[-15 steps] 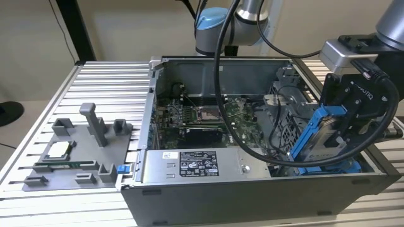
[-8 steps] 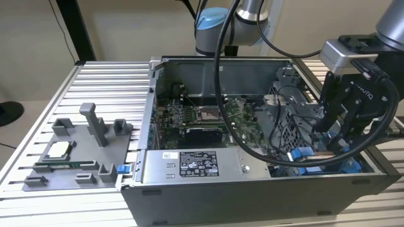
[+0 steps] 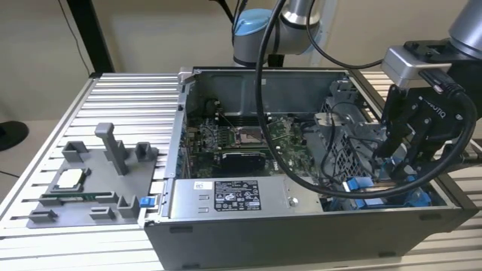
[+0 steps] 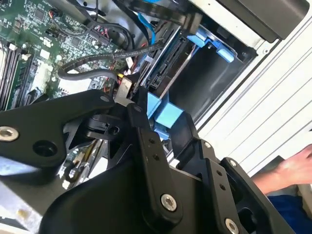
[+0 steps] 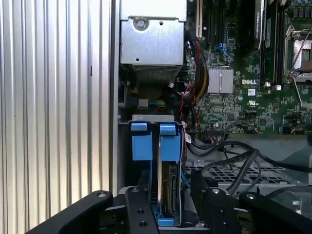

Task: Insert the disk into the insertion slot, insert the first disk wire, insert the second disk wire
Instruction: 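Insert the disk into the insertion slot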

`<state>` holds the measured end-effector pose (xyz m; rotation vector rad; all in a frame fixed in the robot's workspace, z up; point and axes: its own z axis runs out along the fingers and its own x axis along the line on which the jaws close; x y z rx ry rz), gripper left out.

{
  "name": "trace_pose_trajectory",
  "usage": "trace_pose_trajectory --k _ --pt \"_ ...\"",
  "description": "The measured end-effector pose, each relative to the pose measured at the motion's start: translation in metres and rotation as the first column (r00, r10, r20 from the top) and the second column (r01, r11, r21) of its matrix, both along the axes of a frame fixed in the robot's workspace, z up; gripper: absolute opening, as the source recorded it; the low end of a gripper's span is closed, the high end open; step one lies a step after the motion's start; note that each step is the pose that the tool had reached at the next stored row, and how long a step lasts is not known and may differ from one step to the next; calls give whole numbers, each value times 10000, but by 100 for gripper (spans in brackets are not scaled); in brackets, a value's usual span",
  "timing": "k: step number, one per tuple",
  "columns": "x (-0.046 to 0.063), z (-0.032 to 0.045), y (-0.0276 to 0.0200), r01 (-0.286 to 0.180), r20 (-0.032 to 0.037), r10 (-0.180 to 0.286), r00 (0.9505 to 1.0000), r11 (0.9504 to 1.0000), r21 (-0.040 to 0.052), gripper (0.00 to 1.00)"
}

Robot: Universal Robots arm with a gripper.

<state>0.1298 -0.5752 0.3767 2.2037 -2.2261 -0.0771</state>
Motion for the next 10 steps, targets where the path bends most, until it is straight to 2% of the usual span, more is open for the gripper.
trace_pose_trajectory --k 1,7,10 --pt "0 15 0 0 0 0 10000 10000 -1 100" --pt "0 234 4 1 -3 -1 10000 10000 -4 100" --pt "-9 236 74 -1 2 1 10000 10000 -3 100"
